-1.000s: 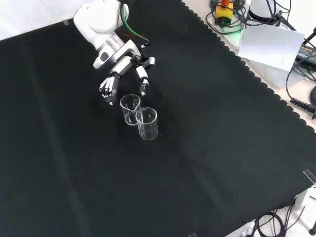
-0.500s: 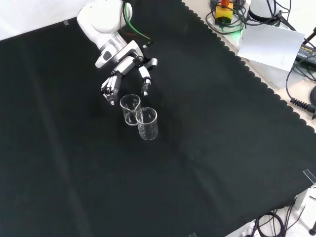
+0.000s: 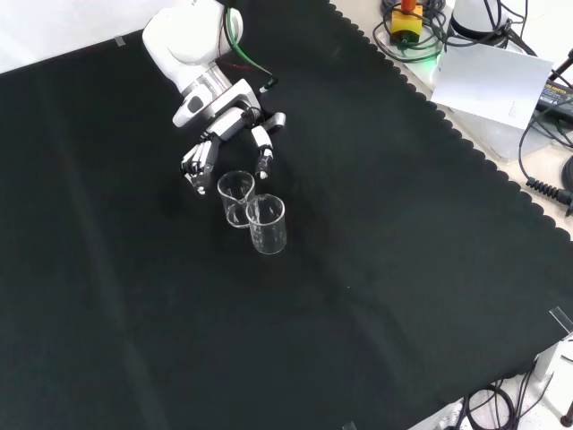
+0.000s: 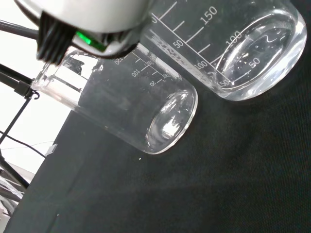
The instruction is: Pick up the beaker on the right.
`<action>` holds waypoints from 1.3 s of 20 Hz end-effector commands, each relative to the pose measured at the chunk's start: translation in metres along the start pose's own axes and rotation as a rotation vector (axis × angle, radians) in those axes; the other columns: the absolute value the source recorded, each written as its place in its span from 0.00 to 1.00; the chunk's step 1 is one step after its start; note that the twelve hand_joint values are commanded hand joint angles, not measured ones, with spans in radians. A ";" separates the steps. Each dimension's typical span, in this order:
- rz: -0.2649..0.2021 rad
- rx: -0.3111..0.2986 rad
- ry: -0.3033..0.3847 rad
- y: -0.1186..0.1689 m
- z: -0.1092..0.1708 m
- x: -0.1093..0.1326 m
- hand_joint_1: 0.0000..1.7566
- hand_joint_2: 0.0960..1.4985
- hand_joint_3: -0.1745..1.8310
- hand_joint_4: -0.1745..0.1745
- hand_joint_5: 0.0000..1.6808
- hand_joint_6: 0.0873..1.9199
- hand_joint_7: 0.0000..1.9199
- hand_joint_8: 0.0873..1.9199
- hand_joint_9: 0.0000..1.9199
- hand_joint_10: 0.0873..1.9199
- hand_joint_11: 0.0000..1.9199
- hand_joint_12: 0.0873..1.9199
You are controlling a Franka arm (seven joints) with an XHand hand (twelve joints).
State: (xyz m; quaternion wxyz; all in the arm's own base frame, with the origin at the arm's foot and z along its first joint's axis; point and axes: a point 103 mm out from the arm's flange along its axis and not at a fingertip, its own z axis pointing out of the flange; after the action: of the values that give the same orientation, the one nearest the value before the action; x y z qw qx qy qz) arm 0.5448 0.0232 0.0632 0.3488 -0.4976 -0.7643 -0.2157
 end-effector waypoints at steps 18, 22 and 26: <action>0.018 -0.031 0.002 0.014 0.020 -0.006 0.50 0.29 0.39 0.33 0.29 0.00 0.16 0.34 0.22 0.30 0.01 0.72; 0.023 -0.029 0.013 0.016 0.020 -0.008 0.51 0.29 0.39 0.33 0.30 0.00 0.16 0.35 0.22 0.30 0.01 0.72; 0.028 -0.028 0.006 0.018 0.025 -0.009 0.51 0.29 0.39 0.33 0.30 0.00 0.16 0.35 0.23 0.30 0.01 0.72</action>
State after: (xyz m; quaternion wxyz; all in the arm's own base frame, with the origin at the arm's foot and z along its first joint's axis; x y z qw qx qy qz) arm 0.5540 0.0384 0.0430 0.3480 -0.5092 -0.7543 -0.2252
